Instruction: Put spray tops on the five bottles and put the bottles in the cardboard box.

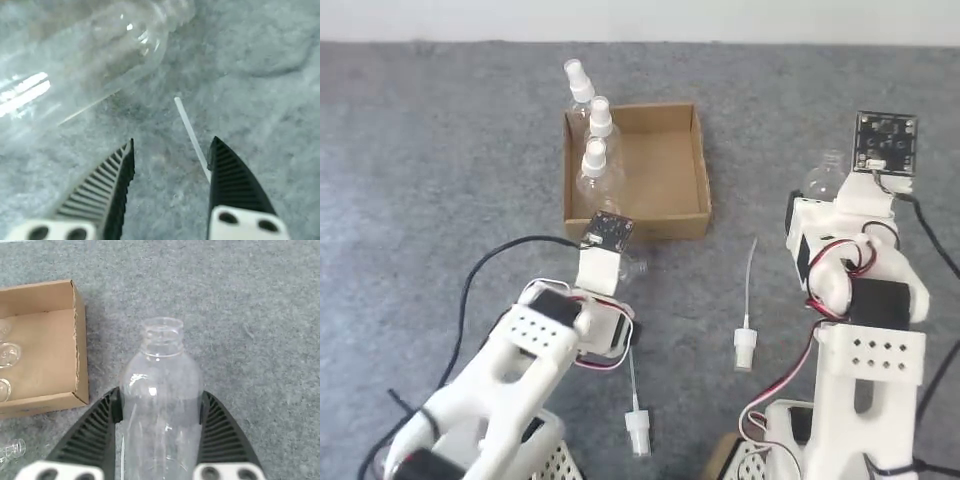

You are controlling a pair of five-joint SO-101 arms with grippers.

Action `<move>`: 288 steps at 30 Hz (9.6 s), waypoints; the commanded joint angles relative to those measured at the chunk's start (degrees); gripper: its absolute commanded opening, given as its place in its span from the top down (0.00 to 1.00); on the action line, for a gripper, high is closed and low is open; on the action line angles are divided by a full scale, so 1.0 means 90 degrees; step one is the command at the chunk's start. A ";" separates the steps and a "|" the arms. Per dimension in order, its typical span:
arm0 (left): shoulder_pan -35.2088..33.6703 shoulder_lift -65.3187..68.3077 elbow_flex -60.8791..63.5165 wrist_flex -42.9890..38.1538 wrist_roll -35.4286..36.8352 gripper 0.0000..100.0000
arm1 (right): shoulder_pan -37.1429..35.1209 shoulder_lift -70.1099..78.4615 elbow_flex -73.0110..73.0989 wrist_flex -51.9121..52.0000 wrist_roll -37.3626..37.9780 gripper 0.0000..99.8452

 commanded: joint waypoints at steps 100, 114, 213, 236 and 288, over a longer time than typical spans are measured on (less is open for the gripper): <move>-0.3575 -0.3292 0.1089 0.0830 -0.5939 0.78 | 0.0220 -0.0171 -0.0127 -0.0142 -0.0010 0.94; -0.1905 -0.3223 -0.0317 0.1905 -0.4024 0.78 | 0.0220 -0.0171 -0.0127 -0.0142 0.0156 0.94; 0.3653 0.0010 -0.0513 0.2374 -0.6799 0.78 | 0.0659 -0.0161 -0.0205 -0.0278 0.0488 0.94; 0.3604 -0.0039 0.0015 0.1436 -0.6154 0.93 | 0.0659 -0.0161 -0.0205 -0.0288 0.0488 0.94; 0.1221 0.1866 -0.1382 0.1582 -0.6281 0.90 | 0.0425 -0.0161 -0.0186 -0.0278 0.0488 0.94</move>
